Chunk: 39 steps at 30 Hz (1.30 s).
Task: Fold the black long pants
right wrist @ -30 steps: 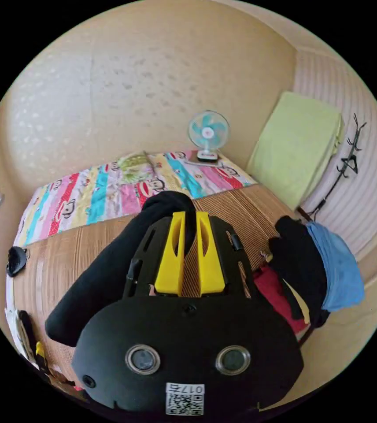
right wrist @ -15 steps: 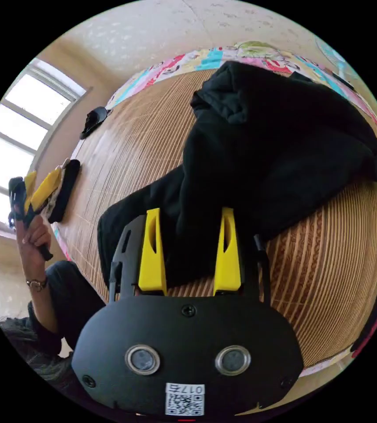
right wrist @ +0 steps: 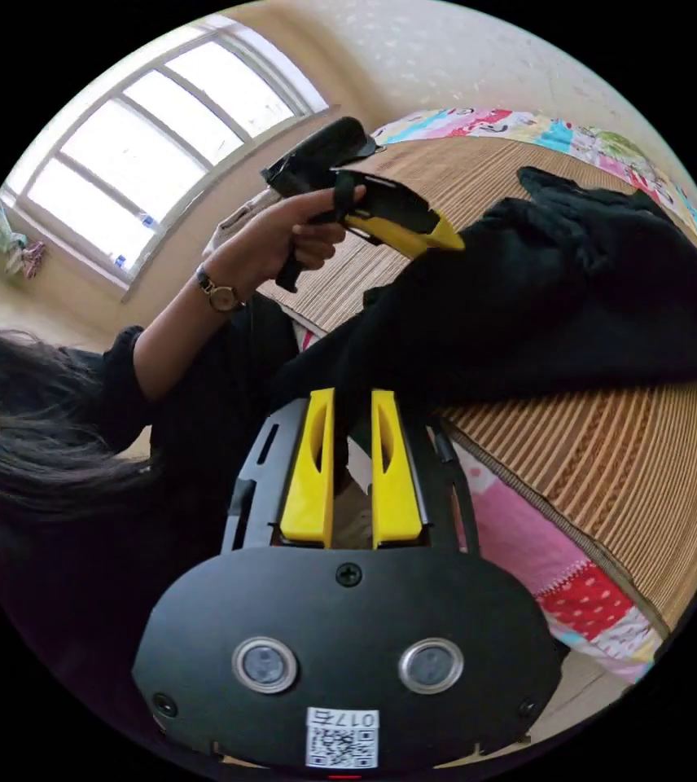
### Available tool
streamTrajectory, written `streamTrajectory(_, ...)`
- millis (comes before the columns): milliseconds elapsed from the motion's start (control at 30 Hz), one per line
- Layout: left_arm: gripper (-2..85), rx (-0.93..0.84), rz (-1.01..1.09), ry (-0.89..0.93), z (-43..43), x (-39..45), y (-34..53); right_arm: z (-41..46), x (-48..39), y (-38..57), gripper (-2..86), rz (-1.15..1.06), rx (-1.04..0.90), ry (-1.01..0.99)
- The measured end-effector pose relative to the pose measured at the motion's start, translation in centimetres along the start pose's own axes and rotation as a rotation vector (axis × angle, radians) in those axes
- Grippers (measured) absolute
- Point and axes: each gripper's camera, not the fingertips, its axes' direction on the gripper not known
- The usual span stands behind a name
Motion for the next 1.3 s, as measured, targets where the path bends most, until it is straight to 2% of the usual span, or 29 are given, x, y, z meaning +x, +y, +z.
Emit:
streamTrajectory(67, 14.6, -0.003, 0.002, -0.022, 0.4, 0.3, -0.7, -4.4, 4.1, 1.1, 8.5, 0.228, 0.18, 0.073)
streamTrajectory(133, 12.8, -0.001, -0.007, 0.006, 0.1, 0.0, -1.1, -6.1, 7.3, 1.8, 9.6, 0.423, 0.259, 0.2)
streamTrajectory(167, 10.7, 0.0, -0.004, 0.06, -0.2, -0.5, -1.3, -6.0, 9.4, 1.9, 11.2, 0.522, 0.279, 0.229)
streamTrajectory(233, 7.2, 0.046, -0.009, 0.143, -1.3, -1.4, -1.2, -4.4, 12.1, 1.2, 12.2, 0.579, 0.244, 0.166)
streamTrajectory(333, 5.2, 0.144, -0.009, 0.323, -4.0, -3.0, -0.5, -2.6, 12.5, 0.2, 7.9, 0.544, 0.272, 0.179)
streamTrajectory(400, 5.1, 0.197, -0.013, 0.408, -5.7, -4.2, 0.2, -2.1, 12.5, -0.2, 4.9, 0.459, 0.251, 0.042)
streamTrajectory(467, 5.3, 0.224, -0.082, 0.463, -7.3, -6.3, 1.3, -5.5, 11.6, 2.2, 3.8, 0.333, 0.417, -0.163)
streamTrajectory(533, 5.7, 0.261, -0.107, 0.498, -8.4, -7.3, 2.1, -9.6, 10.4, 5.2, 3.5, 0.184, 0.545, -0.284)
streamTrajectory(567, 6.0, 0.308, -0.093, 0.537, -9.2, -7.4, 2.4, -12.6, 9.0, 7.8, 3.4, 0.055, 0.635, -0.303)
streamTrajectory(633, 8.7, 0.356, -0.086, 0.533, -10.4, -7.1, 2.6, -17.0, 7.5, 12.1, 3.4, -0.07, 0.699, -0.286)
streamTrajectory(700, 11.9, 0.361, -0.09, 0.437, -11.2, -6.1, 2.3, -20.7, 6.8, 16.1, 3.5, -0.061, 0.696, -0.208)
streamTrajectory(733, 12.6, 0.346, -0.082, 0.362, -11.5, -5.2, 1.9, -22.6, 6.8, 18.2, 3.6, 0.027, 0.646, -0.095)
streamTrajectory(800, 13.0, 0.327, -0.067, 0.291, -11.4, -4.0, 1.2, -23.9, 7.9, 19.9, 3.9, 0.309, 0.439, 0.168)
streamTrajectory(867, 12.9, 0.329, -0.061, 0.253, -11.1, -3.2, 0.6, -23.9, 9.4, 20.7, 5.1, 0.702, 0.148, 0.629)
streamTrajectory(933, 12.5, 0.332, -0.066, 0.244, -11.0, -3.2, 0.4, -23.9, 8.9, 19.8, 6.3, 0.799, 0.132, 0.828)
streamTrajectory(1000, 12.3, 0.328, -0.075, 0.251, -10.9, -3.5, 0.2, -23.0, 7.5, 16.8, 7.3, 0.697, 0.242, 0.787)
streamTrajectory(1067, 11.7, 0.319, -0.088, 0.277, -10.7, -4.2, 0.0, -20.1, 6.7, 10.7, 8.7, 0.531, 0.341, 0.617)
streamTrajectory(1233, 11.2, 0.243, -0.111, 0.307, -9.4, -5.0, -0.9, -11.0, 6.8, -5.4, 12.3, 0.296, 0.315, 0.324)
streamTrajectory(1300, 11.1, 0.186, -0.109, 0.313, -8.4, -4.8, -1.7, -7.6, 6.7, -11.2, 12.9, 0.247, 0.292, 0.303)
